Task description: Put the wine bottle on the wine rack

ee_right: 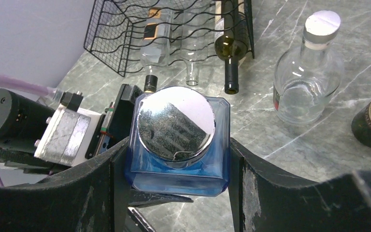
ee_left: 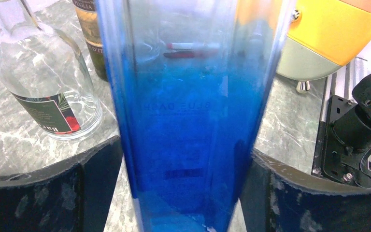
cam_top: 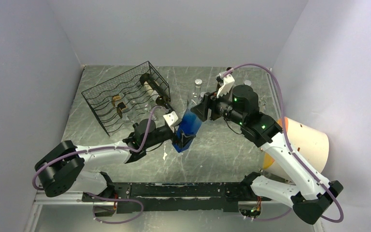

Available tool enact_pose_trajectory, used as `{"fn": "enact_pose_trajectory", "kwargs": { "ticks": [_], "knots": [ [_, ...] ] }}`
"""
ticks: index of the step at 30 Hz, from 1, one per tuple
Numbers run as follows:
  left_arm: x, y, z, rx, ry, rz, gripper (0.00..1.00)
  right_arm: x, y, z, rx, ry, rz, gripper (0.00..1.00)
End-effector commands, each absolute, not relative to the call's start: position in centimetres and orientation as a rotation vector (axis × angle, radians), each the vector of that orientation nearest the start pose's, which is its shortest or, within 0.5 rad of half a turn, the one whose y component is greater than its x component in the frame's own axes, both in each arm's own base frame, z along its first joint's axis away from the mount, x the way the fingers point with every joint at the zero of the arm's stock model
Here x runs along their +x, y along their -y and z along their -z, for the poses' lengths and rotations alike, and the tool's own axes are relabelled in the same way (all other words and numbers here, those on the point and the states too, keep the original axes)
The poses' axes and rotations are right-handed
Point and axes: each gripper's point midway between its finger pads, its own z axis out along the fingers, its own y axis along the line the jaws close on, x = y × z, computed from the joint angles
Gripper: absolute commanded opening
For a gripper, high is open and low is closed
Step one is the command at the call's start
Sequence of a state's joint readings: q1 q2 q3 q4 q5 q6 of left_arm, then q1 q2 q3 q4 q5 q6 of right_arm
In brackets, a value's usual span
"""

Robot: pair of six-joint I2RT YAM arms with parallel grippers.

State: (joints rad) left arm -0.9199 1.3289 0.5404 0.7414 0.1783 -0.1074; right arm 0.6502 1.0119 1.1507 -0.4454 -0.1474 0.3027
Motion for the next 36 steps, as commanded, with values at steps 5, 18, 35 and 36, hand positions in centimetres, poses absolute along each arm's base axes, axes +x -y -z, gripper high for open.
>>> {"fn": "enact_pose_trajectory", "kwargs": {
  "ticks": [5,18,35,36],
  "knots": [
    [23.1,35.0,-21.6,0.816,-1.339,0.861,0.97,22.9,-24.1,-39.2,-0.425,-1.672,-0.942,0.27],
    [24.3,35.4,-22.5,0.867,-1.332,0.780,0.07,22.6,-23.7,-38.8,-0.440,-1.697,-0.919,0.50],
    [25.7,30.8,-30.4,1.038,-0.846,0.179,0.07,20.0,-20.0,-43.0,-0.564,-1.558,-0.753,0.84],
    [25.8,30.6,-30.8,1.056,-0.821,0.133,0.07,19.9,-19.9,-43.3,-0.563,-1.549,-0.752,0.84]
  ]
}}
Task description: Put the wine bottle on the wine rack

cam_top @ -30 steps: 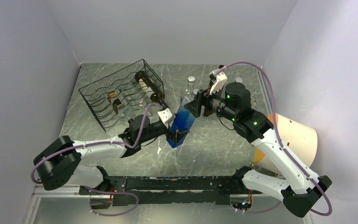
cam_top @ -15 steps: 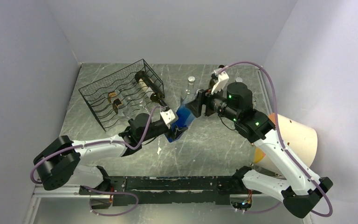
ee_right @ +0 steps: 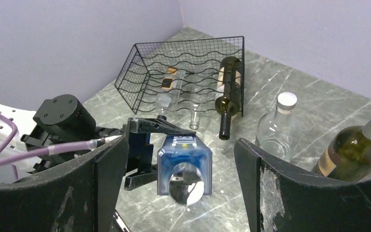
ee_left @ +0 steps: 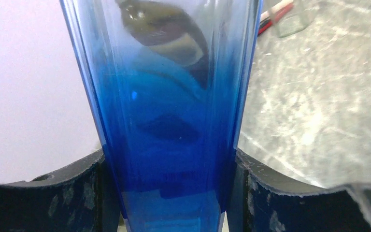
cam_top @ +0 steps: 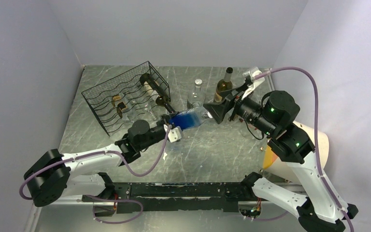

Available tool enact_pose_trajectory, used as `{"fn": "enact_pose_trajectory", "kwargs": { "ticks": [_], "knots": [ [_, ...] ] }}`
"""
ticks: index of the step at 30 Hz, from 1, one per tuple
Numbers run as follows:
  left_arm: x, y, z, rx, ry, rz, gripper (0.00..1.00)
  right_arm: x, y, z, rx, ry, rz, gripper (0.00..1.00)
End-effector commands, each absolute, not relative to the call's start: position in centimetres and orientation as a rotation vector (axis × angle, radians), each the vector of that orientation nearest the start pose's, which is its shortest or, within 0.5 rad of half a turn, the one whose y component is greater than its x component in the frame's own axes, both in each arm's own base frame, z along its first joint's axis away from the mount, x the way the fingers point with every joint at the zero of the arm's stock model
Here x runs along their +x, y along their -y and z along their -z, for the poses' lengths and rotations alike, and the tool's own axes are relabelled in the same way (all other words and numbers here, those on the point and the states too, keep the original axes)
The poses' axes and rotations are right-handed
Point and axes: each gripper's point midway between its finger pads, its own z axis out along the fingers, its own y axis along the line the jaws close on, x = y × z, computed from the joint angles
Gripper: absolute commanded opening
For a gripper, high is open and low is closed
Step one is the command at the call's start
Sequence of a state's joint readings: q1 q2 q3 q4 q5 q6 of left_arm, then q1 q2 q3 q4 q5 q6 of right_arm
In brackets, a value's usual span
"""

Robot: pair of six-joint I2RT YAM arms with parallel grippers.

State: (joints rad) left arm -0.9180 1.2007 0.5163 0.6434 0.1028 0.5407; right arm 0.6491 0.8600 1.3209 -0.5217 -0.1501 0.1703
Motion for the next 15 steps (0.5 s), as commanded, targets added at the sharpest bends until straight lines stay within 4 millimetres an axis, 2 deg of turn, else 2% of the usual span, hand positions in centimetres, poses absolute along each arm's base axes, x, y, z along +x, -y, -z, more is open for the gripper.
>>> {"fn": "enact_pose_trajectory", "kwargs": {
  "ticks": [1,4,7,12,15],
  "knots": [
    [26.0,30.5,-31.0,1.076,-0.804,0.091,0.07,19.8,-19.8,-43.5,-0.562,-1.544,-0.754,0.84],
    [26.6,30.1,-32.2,1.121,-0.752,-0.026,0.07,19.7,-19.9,-43.6,-0.569,-1.542,-0.754,0.85],
    [27.3,30.1,-32.7,1.186,-0.715,-0.144,0.07,19.8,-19.9,-42.9,-0.582,-1.570,-0.747,0.85],
    [30.3,29.1,-33.0,1.257,-0.679,-0.481,0.07,19.7,-19.7,-39.8,-0.669,-1.665,-0.686,0.85],
    [30.5,29.2,-33.3,1.275,-0.624,-0.550,0.07,20.1,-18.9,-37.5,-0.676,-1.734,-0.619,0.86]
  ]
}}
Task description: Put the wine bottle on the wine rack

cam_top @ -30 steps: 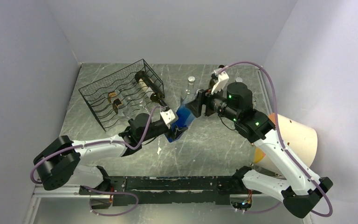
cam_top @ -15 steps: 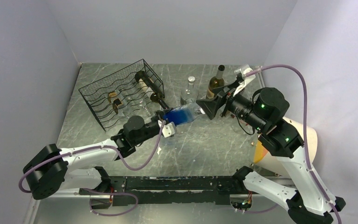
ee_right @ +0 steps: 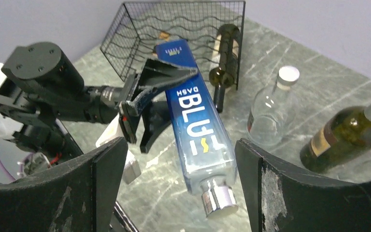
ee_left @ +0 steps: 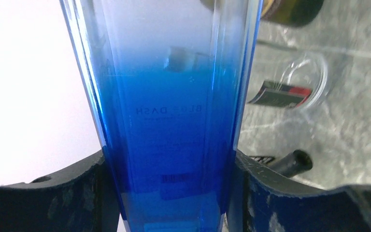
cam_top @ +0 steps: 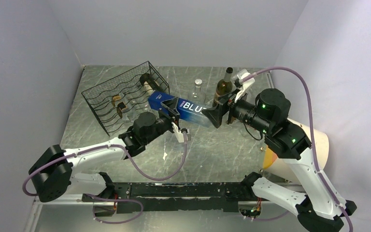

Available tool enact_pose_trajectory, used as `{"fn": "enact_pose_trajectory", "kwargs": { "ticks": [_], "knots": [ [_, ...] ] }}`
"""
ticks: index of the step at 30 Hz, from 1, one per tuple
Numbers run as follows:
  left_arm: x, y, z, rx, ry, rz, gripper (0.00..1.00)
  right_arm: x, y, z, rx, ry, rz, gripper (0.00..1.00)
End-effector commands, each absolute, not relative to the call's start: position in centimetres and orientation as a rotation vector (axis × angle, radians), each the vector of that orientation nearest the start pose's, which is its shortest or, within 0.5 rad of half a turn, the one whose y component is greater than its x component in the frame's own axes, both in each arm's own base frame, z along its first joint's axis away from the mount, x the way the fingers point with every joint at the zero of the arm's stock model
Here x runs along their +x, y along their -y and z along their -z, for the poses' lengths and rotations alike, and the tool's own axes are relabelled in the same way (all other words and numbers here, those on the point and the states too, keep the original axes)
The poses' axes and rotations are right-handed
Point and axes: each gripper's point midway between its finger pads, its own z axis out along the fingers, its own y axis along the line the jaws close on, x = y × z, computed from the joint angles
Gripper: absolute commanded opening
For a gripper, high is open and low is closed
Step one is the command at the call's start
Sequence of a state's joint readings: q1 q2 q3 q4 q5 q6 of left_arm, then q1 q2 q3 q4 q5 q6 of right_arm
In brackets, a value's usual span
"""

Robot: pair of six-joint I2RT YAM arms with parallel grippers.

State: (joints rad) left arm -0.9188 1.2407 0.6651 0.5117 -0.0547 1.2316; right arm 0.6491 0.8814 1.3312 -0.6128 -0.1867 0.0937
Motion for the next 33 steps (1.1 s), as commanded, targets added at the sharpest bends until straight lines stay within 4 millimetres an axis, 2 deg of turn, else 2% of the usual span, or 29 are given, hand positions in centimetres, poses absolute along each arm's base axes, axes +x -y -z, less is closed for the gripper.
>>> {"fn": "enact_pose_trajectory", "kwargs": {
  "ticks": [1,8,15,20,26,33],
  "knots": [
    [30.3,29.4,-33.6,1.271,-0.604,-0.552,0.07,20.3,-18.7,-36.8,-0.672,-1.757,-0.599,0.87],
    [29.0,31.0,-34.7,1.255,-0.461,-0.532,0.07,21.4,-19.4,-31.8,-0.731,-1.920,-0.555,0.88],
    [28.8,33.2,-37.4,1.186,-0.302,-0.586,0.07,22.1,-20.2,-29.3,-0.773,-2.000,-0.547,0.88],
    [28.5,33.8,-37.0,1.241,-0.288,-0.546,0.07,21.9,-19.9,-27.7,-0.763,-2.053,-0.539,0.87],
    [28.0,34.2,-36.6,1.273,-0.274,-0.509,0.07,21.6,-20.3,-24.5,-0.767,-2.159,-0.556,0.81],
    [27.8,34.2,-36.4,1.297,-0.301,-0.455,0.07,22.0,-20.7,-23.7,-0.746,-2.177,-0.560,0.75]
  ]
}}
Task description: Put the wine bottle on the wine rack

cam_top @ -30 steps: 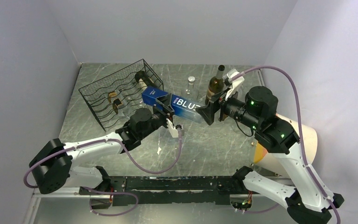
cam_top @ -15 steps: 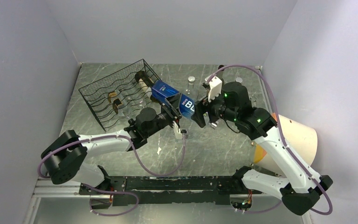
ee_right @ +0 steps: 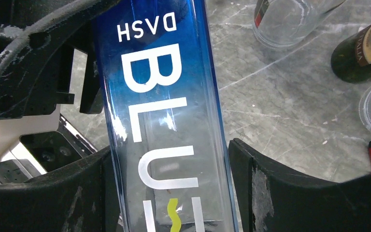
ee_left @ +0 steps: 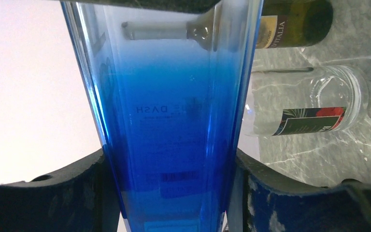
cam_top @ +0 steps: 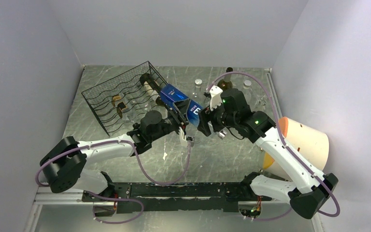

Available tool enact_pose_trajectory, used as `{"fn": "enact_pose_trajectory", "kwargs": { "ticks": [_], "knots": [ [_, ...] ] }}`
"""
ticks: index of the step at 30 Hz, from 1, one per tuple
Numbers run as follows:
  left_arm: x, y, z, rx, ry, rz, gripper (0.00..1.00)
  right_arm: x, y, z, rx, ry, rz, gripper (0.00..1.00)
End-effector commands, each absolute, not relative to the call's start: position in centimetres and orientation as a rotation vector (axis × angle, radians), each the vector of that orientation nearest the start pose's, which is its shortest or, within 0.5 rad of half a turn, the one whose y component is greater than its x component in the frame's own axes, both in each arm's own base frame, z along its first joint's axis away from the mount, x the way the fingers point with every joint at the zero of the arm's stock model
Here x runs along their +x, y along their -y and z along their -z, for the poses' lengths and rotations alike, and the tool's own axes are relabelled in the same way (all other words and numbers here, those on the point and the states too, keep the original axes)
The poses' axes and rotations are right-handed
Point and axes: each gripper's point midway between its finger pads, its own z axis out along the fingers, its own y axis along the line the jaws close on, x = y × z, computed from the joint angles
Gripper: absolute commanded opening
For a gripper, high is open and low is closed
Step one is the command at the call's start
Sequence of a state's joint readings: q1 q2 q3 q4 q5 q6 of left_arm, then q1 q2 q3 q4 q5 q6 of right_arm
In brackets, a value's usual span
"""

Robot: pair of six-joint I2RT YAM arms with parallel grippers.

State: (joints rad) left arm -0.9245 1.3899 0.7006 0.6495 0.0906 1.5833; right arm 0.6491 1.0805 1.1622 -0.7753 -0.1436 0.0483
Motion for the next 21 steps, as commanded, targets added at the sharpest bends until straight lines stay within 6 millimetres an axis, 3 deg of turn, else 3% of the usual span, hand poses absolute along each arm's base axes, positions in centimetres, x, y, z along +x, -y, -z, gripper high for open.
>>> {"fn": "enact_pose_trajectory", "kwargs": {
  "ticks": [1,11,13,20,21],
  "knots": [
    [27.8,34.2,-36.4,1.300,-0.307,-0.449,0.07,22.1,-20.7,-23.6,-0.742,-2.179,-0.559,0.73],
    [28.9,34.1,-36.4,1.356,-0.470,-0.347,0.07,22.4,-20.8,-23.3,-0.706,-2.193,-0.553,0.60],
    [29.0,34.2,-36.0,1.379,-0.497,-0.333,0.07,22.6,-20.8,-23.5,-0.697,-2.185,-0.551,0.52],
    [29.4,34.4,-36.2,1.394,-0.579,-0.265,0.07,23.5,-21.1,-24.8,-0.642,-2.153,-0.550,0.07],
    [29.4,34.5,-35.8,1.404,-0.597,-0.252,0.11,23.7,-21.0,-25.1,-0.627,-2.147,-0.542,0.02]
  ]
}}
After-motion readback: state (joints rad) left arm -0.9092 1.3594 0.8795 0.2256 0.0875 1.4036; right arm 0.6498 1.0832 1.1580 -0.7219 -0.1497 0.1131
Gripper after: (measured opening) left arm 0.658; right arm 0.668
